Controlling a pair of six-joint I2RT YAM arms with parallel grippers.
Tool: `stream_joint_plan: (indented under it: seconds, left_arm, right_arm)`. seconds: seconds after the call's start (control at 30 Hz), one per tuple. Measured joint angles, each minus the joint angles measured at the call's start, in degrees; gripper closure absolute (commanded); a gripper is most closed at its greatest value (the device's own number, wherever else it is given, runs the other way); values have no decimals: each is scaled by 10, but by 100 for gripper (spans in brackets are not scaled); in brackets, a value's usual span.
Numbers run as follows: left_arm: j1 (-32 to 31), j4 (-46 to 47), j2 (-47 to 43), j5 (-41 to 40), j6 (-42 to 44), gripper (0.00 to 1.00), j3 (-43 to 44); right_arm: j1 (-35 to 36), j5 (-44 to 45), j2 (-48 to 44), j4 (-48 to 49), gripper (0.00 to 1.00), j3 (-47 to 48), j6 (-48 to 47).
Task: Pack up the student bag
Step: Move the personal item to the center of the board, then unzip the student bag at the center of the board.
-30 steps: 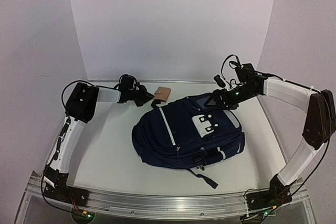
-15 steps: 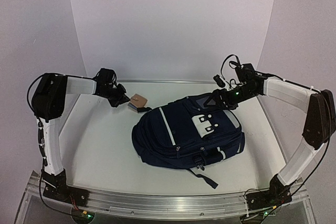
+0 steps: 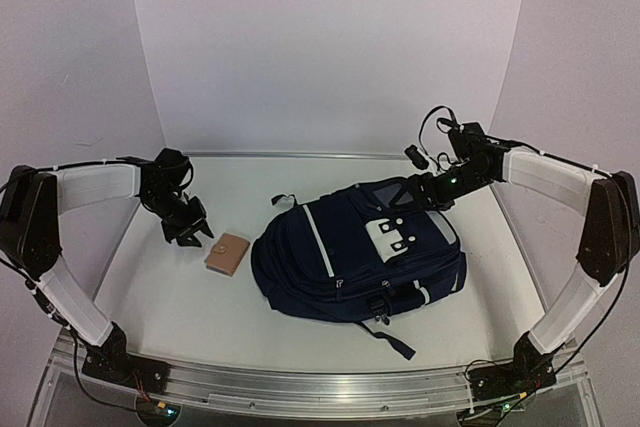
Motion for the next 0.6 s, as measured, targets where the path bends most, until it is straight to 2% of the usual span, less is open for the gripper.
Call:
stream_joint_plan:
  seconds: [0.1,0.2,0.43,0.6]
  left_arm:
    - [-4,-34,-17,-18,18,36,-1]
    - [-24,-64,-30,-41,43,30,25]
    - [-156,-46,-20,-42,79,29,126]
    - [-239,16,46,5,76,32,132]
  right_arm:
    - [0,11,-5,-27,2,0,-24]
    - [-3,35,-12,-66,2,3,-54]
    - [-61,87,-10,-156,6,57,-122]
    - [-107,109,23,-209,16,74,-180]
